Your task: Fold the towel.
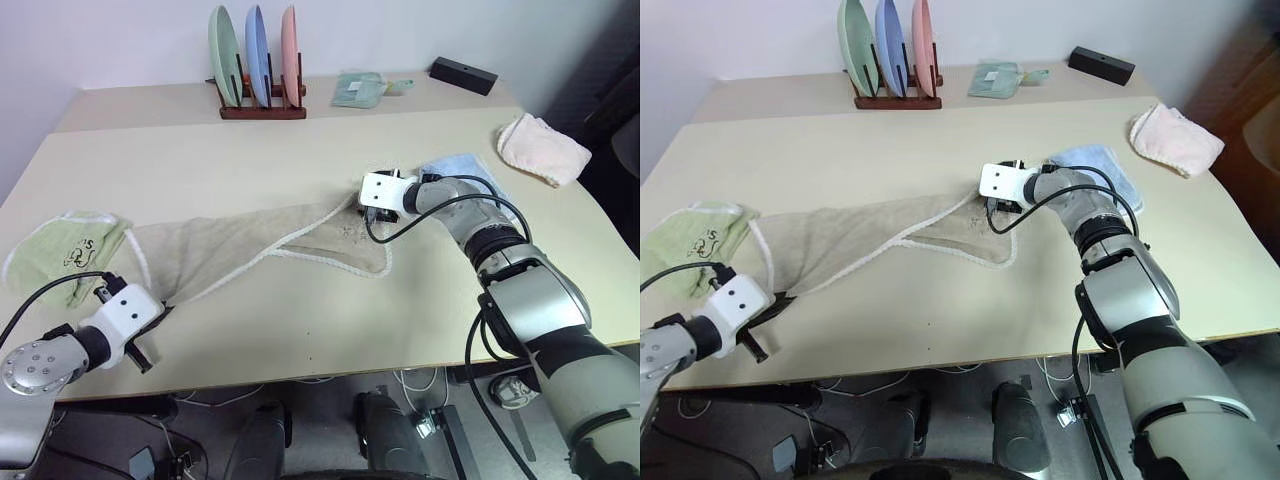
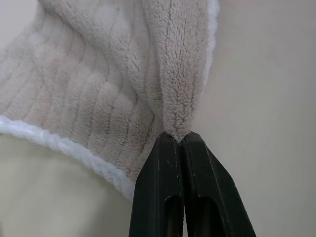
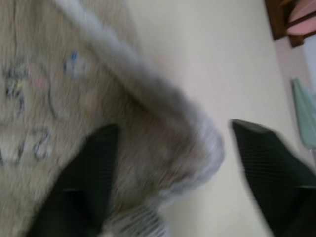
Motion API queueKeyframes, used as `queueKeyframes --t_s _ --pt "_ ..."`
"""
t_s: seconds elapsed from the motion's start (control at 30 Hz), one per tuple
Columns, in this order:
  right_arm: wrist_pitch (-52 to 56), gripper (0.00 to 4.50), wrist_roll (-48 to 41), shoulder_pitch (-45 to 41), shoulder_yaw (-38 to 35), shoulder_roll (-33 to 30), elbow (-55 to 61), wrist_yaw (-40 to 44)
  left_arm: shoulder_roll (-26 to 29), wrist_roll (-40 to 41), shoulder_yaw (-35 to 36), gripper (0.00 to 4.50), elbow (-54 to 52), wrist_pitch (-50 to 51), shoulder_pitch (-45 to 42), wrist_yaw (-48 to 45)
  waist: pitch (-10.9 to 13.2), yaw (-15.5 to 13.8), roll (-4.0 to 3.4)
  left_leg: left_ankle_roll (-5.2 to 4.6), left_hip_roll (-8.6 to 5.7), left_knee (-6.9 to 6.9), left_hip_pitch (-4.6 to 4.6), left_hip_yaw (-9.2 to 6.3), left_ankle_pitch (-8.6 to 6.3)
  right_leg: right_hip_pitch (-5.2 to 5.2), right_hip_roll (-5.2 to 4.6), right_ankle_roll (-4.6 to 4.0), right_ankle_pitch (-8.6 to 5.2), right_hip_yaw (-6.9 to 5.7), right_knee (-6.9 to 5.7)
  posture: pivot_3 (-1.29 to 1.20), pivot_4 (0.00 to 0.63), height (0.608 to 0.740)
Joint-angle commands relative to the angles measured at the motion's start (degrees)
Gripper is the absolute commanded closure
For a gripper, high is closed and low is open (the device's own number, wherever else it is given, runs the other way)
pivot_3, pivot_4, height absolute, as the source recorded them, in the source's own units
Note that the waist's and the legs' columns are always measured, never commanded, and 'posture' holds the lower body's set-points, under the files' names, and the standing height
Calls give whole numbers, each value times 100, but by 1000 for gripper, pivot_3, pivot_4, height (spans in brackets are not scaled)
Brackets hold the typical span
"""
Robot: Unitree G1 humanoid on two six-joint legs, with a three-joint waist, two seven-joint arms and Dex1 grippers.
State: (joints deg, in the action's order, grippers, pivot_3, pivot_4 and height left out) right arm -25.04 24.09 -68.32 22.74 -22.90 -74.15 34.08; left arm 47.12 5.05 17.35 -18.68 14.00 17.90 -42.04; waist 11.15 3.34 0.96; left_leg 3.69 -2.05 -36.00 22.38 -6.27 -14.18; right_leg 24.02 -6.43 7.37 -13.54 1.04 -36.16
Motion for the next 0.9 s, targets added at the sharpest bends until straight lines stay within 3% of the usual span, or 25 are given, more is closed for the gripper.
queueKeyframes --t_s 0.03,0.13,0.17,0.4,0.6,0.8,0.9 --pt "-134 2836 238 -244 73 -8 -26 -306 -10 -13 218 4500 -157 -151 124 10 0 36 0 0 0 0 0 0 0 0 0 0 0 0 0 0 150 740" --pt "-129 4265 313 -253 44 5 -44 -560 -18 -12 221 4500 -145 -182 153 16 0 65 0 0 0 0 0 0 0 0 0 0 0 0 -2 0 150 740" --pt "-137 4465 354 -255 52 -1 -40 -658 -23 -11 219 4500 -132 -200 159 19 0 66 0 0 0 0 0 0 0 1 0 0 0 0 -2 0 150 740" --pt "-326 4465 410 -151 -32 -157 63 -1025 -98 21 218 4500 88 -428 -5 82 0 63 0 0 0 1 0 0 0 3 1 0 0 2 -3 0 150 740" --pt "-692 4465 179 -10 -251 -621 475 -932 -190 76 332 4500 331 -539 -755 347 0 47 -1 0 -2 -4 2 -1 0 1 0 0 0 1 -2 0 150 740" --pt "-697 4465 -49 -332 -597 -1074 998 -909 -217 4 150 4500 1448 -576 -2858 928 0 53 -1 2 -2 -10 2 -4 2 1 1 2 1 -1 -10 0 150 740" --pt "-540 4465 -49 -924 -748 -1226 959 -1233 -298 -277 -85 4500 2608 -740 -4682 1587 5 46 -2 3 -4 -8 1 0 2 3 -1 3 2 2 -11 0 150 740"
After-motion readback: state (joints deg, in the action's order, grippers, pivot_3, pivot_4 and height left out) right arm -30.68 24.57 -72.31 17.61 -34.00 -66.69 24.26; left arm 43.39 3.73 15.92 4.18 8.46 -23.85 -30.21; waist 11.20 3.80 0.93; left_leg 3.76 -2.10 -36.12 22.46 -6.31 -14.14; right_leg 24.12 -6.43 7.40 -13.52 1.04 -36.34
